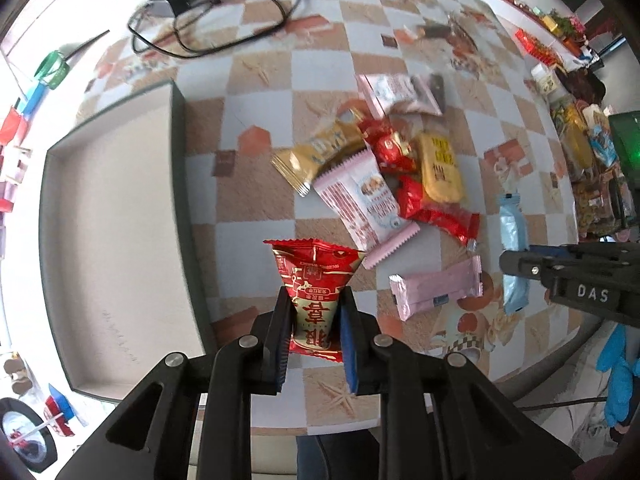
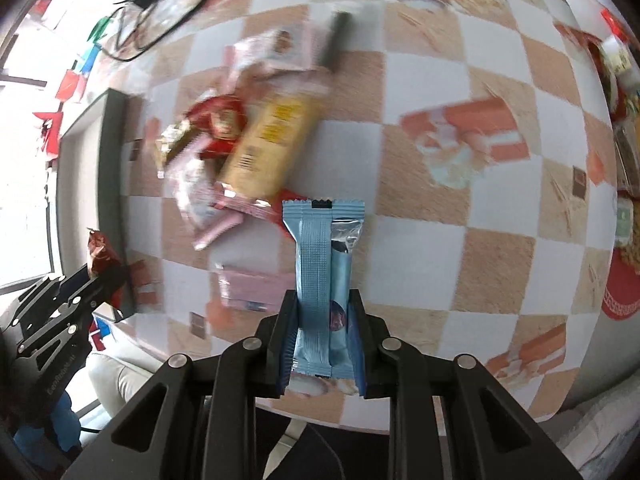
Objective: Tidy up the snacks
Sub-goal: 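Carry both snacks into the white tray and open both grippers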
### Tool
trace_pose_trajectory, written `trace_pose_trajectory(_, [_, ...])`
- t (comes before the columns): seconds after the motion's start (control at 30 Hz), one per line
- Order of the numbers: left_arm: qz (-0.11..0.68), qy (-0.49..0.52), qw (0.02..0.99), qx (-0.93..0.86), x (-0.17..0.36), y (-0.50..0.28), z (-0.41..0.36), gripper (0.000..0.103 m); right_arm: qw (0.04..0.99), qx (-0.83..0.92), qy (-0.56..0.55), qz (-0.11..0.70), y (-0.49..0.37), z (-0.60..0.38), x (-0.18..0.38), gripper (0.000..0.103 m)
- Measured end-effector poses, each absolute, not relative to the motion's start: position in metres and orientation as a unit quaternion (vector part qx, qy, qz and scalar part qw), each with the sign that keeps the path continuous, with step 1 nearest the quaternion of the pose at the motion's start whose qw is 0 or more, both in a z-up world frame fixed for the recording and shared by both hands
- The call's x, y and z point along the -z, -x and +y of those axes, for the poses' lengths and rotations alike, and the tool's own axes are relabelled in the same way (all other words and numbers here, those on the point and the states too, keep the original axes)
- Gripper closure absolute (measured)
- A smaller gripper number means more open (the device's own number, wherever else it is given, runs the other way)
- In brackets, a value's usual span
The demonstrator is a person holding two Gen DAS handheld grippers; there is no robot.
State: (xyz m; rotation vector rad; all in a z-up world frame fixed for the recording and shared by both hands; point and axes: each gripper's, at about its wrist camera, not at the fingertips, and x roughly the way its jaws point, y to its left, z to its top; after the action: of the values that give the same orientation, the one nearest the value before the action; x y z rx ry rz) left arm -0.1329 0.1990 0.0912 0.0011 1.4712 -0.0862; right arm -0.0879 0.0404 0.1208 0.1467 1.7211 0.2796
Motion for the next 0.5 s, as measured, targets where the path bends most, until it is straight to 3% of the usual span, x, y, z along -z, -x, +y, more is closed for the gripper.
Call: trace_pose_trajectory(0.5, [0.64,0.043,0.766,-0.029,-0.107,0.141,0.283,0.079,0.653,-0.202,0.005,0.73,0.102,0.117,-0.2,0.078])
